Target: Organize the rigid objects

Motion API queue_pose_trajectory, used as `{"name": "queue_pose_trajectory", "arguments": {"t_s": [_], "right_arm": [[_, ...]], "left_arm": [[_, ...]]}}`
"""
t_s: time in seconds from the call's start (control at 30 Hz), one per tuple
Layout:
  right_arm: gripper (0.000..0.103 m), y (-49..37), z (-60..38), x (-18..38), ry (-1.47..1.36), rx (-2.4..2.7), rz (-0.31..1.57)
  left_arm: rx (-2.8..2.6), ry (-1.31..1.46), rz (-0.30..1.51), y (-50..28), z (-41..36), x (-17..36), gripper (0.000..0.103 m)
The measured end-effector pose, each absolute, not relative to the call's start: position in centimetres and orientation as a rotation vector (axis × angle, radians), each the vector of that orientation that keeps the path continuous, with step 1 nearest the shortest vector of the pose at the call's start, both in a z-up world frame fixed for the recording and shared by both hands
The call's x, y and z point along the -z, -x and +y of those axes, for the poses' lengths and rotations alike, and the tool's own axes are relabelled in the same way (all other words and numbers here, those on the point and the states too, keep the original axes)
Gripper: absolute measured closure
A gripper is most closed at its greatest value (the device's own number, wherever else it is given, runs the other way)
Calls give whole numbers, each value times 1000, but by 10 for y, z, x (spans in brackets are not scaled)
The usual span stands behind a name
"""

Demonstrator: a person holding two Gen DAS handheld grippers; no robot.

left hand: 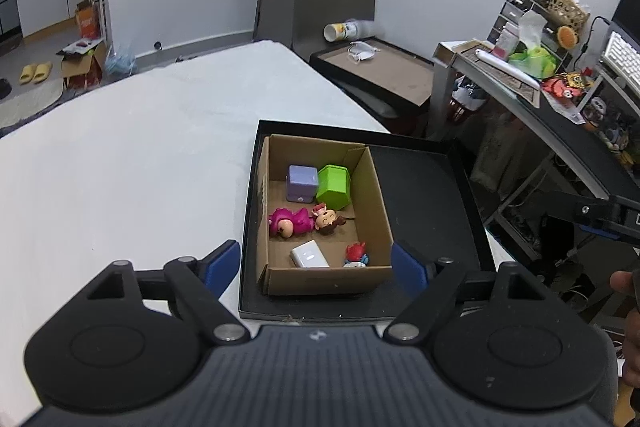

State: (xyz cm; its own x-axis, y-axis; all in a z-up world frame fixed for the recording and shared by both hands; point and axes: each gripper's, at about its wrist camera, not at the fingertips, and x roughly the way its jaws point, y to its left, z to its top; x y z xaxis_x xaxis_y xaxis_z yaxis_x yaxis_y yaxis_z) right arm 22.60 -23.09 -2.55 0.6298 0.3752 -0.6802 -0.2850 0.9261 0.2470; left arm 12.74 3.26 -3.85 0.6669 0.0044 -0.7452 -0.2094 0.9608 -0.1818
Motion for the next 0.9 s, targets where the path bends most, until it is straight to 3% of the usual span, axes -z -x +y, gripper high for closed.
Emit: {"name": "queue_pose_trajectory", "arguments": {"t_s": [0.9], "right_arm": [[0, -143, -240, 0, -116, -358, 725]], "left_arm": [[-98, 198, 748, -57, 12, 8, 16]]}}
